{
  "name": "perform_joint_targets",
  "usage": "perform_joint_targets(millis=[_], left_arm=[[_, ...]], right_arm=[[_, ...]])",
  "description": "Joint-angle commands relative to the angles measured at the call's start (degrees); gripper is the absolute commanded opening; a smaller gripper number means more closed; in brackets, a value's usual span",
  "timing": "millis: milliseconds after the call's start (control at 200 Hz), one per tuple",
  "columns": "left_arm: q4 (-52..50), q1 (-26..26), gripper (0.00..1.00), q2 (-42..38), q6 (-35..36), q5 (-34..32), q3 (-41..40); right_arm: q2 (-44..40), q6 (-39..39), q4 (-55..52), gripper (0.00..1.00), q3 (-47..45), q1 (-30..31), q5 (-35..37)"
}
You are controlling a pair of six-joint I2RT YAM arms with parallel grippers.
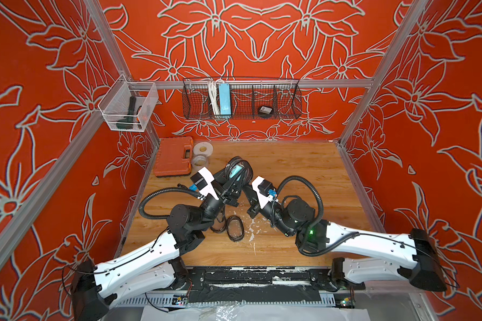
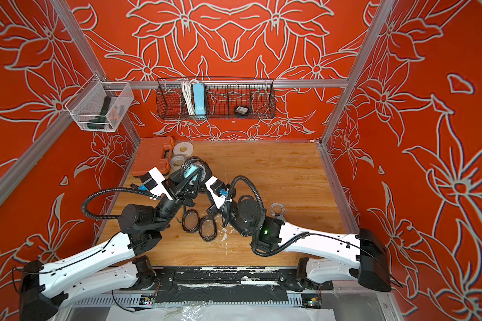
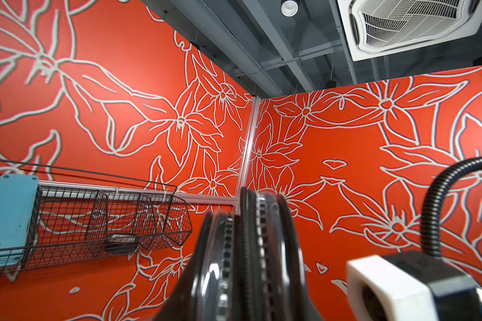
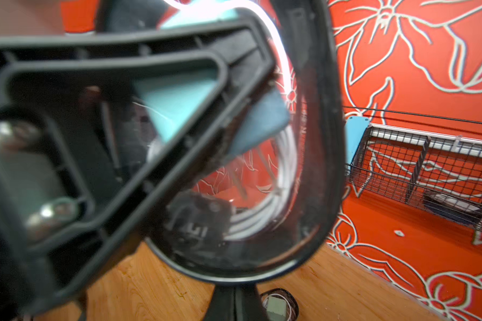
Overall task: Pack away charging kits
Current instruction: Zip the zipper on the storage bag.
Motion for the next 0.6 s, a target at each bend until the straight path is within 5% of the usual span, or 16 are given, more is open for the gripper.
perform_joint_targets(millis=[0,596], left_arm=[[1.3,-0.3,0.0,-2.4,-0.2,1.0,-0.4],[-15.5,-0.3,0.0,-7.7,-7.2,10.3,-0.3]], right_arm=[[-3.0,-0.3,2.8,0.0,-0.7,-2.5,4.3],[-7.7,-11.5,-5.4,0.0,2.5,-8.3,-6.6]])
